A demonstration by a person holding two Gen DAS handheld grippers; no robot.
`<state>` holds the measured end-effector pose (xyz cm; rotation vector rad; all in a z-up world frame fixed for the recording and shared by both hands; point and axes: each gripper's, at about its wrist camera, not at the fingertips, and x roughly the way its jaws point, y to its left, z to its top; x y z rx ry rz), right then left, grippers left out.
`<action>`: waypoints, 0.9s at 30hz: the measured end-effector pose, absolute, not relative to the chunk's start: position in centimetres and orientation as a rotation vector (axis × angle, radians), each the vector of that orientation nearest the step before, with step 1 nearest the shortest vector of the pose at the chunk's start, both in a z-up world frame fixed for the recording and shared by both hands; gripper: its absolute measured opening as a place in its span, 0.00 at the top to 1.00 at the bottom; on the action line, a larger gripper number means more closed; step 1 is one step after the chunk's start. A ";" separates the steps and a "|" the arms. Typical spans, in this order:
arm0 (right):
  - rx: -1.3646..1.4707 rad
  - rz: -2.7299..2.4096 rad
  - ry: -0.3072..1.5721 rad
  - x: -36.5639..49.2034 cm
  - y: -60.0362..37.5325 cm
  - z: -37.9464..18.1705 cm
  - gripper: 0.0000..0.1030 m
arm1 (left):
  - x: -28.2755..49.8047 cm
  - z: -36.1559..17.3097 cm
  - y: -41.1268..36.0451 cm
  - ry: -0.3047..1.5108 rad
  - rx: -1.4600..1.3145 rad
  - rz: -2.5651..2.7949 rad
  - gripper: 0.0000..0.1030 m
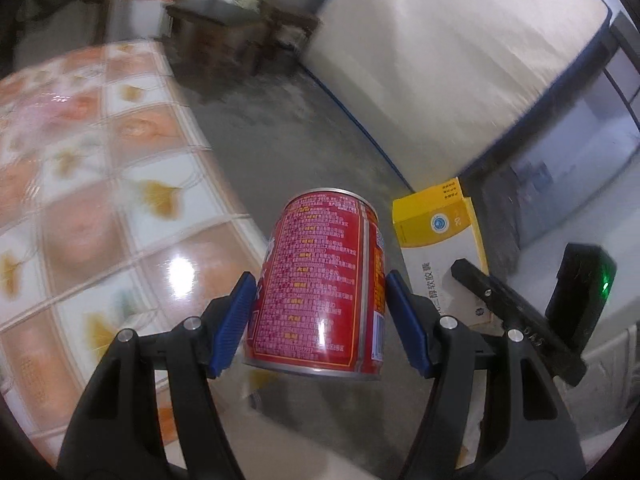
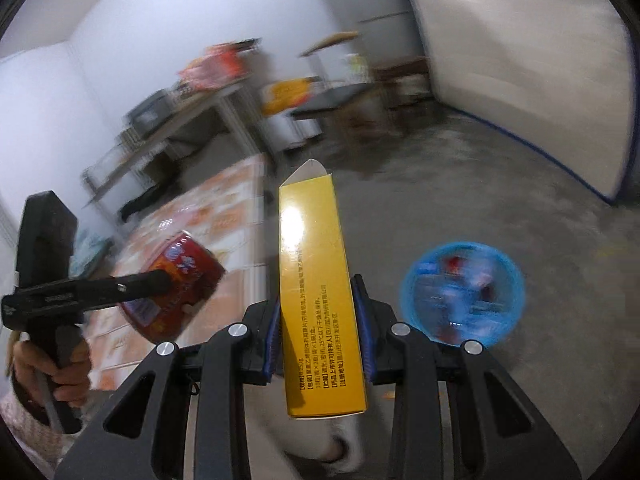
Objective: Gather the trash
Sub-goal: 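Carry the red can and yellow box to the blue wastebasket, then open both tools to drop the can and yellow box into the basket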
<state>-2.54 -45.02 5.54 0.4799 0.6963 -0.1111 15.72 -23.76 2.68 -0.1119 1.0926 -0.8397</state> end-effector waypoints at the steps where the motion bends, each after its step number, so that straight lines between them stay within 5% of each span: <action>1: 0.496 -0.162 0.708 -3.1 -46.8 4.7 0.70 | 16.0 2.2 -25.2 1.114 -0.114 -0.853 0.39; 12: 0.710 -0.350 0.839 -2.1 -57.8 -5.4 0.70 | 21.0 -8.7 -41.1 1.345 -0.045 -0.746 0.39; 20: 0.732 -0.431 0.892 4.3 -62.3 -11.5 0.67 | 24.2 -15.1 -46.5 1.421 -0.079 -0.653 0.38; 23: 0.752 -0.462 0.926 6.2 -63.6 -15.2 0.63 | 24.8 -16.5 -46.8 1.403 -0.072 -0.599 0.26; 27: 0.825 -0.440 1.052 8.0 -64.4 -21.3 0.57 | 24.5 -16.9 -45.9 1.425 -0.077 -0.618 0.26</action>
